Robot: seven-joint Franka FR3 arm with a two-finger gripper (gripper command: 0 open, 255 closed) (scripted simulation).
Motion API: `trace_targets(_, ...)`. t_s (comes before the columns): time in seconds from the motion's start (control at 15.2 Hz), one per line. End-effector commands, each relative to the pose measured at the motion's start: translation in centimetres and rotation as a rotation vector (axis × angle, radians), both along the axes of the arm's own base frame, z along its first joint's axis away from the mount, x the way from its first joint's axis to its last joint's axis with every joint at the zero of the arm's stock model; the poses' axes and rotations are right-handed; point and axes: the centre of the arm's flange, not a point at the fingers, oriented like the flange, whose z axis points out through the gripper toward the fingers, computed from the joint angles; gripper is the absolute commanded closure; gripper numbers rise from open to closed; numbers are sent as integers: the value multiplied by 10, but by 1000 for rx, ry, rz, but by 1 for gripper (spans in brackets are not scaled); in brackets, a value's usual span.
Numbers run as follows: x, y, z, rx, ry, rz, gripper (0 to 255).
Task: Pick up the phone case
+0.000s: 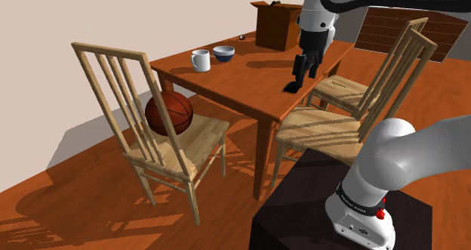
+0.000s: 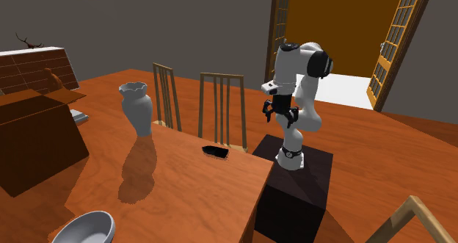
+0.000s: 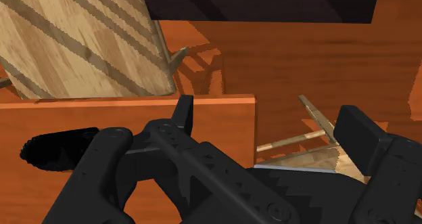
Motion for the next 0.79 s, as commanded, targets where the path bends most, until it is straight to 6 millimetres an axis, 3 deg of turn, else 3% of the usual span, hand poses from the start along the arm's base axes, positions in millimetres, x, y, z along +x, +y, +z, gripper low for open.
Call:
trace_targets(0.0,0,0,0,0,0,0,0)
trace_targets(0.33,51,-32,-25,-5,-11,-269,0)
trace_targets(0.73,98,-87,-55,-11,-25,-591,0)
